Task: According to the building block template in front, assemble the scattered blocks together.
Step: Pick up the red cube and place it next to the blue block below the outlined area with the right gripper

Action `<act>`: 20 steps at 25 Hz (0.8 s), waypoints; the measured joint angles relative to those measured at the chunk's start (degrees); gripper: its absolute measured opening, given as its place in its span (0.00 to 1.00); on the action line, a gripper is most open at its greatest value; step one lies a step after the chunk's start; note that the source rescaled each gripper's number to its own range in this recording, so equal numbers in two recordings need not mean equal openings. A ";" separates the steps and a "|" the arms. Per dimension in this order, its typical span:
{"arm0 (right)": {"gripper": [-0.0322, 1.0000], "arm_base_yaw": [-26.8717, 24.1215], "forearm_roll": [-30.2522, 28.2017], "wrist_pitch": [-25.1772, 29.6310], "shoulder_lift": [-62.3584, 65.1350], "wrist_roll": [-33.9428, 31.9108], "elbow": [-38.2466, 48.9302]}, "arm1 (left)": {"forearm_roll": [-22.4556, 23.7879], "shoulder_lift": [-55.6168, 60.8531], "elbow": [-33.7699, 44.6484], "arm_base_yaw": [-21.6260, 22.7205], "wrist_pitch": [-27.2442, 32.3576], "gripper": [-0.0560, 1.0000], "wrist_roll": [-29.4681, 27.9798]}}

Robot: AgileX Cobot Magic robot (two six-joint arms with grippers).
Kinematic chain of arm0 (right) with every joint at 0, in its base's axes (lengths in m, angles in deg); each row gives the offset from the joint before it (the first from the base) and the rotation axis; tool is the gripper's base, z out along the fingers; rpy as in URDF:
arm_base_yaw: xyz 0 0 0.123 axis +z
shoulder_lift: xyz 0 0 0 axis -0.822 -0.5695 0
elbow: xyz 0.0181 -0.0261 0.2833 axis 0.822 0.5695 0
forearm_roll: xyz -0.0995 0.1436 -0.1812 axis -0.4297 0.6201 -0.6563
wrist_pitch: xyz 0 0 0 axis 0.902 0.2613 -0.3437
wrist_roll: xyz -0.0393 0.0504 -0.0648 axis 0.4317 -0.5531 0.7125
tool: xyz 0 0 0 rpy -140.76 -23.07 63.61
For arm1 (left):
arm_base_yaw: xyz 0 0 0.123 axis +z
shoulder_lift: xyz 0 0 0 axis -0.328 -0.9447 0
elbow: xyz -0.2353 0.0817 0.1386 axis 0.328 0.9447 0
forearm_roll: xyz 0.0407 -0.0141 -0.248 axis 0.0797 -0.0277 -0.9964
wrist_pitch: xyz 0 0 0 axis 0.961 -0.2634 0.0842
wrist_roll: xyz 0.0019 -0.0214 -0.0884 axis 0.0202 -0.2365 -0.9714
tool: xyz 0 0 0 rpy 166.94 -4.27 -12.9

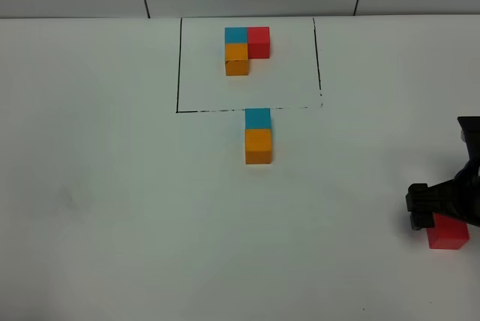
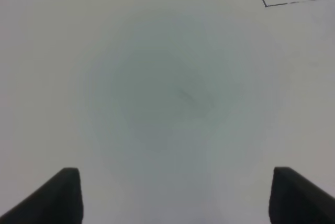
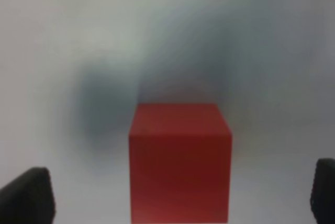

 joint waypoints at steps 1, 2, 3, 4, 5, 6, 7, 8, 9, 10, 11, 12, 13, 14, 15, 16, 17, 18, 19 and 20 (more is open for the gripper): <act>0.99 0.00 0.24 -0.22 -0.55 0.27 0.00 | 0.00 0.00 0.00 0.00 0.00 0.68 0.00; 0.99 0.00 0.45 -0.72 -1.14 0.40 0.00 | 0.00 0.00 0.00 0.00 0.00 0.68 0.00; 0.98 0.00 0.66 -1.27 -1.75 0.46 0.00 | 0.00 0.00 0.00 0.00 0.00 0.68 0.00; 0.98 0.00 0.78 -1.74 -2.23 0.46 0.00 | 0.00 0.00 0.00 0.00 0.00 0.68 0.00; 0.97 -0.14 0.91 -2.12 -2.84 0.58 0.00 | 0.00 0.00 0.00 0.00 0.00 0.68 0.00; 0.97 -0.28 1.06 -2.52 -3.42 0.68 0.00 | 0.00 0.00 0.00 0.00 0.00 0.68 0.00; 0.96 -0.61 1.27 -2.72 -3.93 0.83 0.00 | 0.00 0.00 0.00 0.00 0.00 0.68 0.00; 0.96 -0.75 1.35 -2.77 -4.52 0.88 0.00 | 0.00 0.00 0.00 0.00 0.00 0.68 0.00; 0.95 -0.81 1.35 -2.84 -5.06 1.01 0.09 | 0.00 0.00 0.00 0.00 0.00 0.68 0.00; 0.94 -0.92 1.41 -3.15 -5.55 1.02 0.23 | 0.00 0.00 0.00 0.00 0.00 0.68 0.00; 0.94 -0.97 1.51 -3.29 -5.88 1.14 0.38 | 0.00 0.00 0.00 0.00 0.00 0.68 0.00; 0.93 -0.97 1.51 -3.38 -6.25 1.32 0.49 | 0.00 0.00 0.00 0.00 0.00 0.68 0.00; 0.92 -0.97 1.57 -3.38 -6.46 1.32 0.54 | 0.00 0.00 0.00 0.00 0.00 0.68 0.00; 0.92 -0.97 1.64 -3.50 -6.66 1.33 0.54 | 0.00 0.00 0.00 0.00 0.00 0.68 0.00; 0.91 -0.97 1.79 -3.63 -6.72 1.45 0.54 | 0.00 0.00 0.00 0.00 0.00 0.68 0.00; 0.90 -0.97 1.93 -3.69 -6.79 1.45 0.54 | 0.00 0.00 0.00 0.00 0.00 0.68 0.00; 0.90 -0.97 2.08 -3.76 -6.79 1.45 0.54 | 0.00 0.00 0.00 0.00 0.00 0.68 0.00; 0.89 -0.97 2.20 -3.90 -6.79 1.45 0.54 | 0.00 0.00 0.00 0.00 0.00 0.68 0.00; 0.87 -0.97 2.27 -3.96 -6.79 1.45 0.54 | 0.00 0.00 0.00 0.00 0.00 0.68 0.00; 0.86 -0.97 2.31 -3.96 -6.84 1.45 0.54 | 0.00 0.00 0.00 0.00 0.00 0.68 0.00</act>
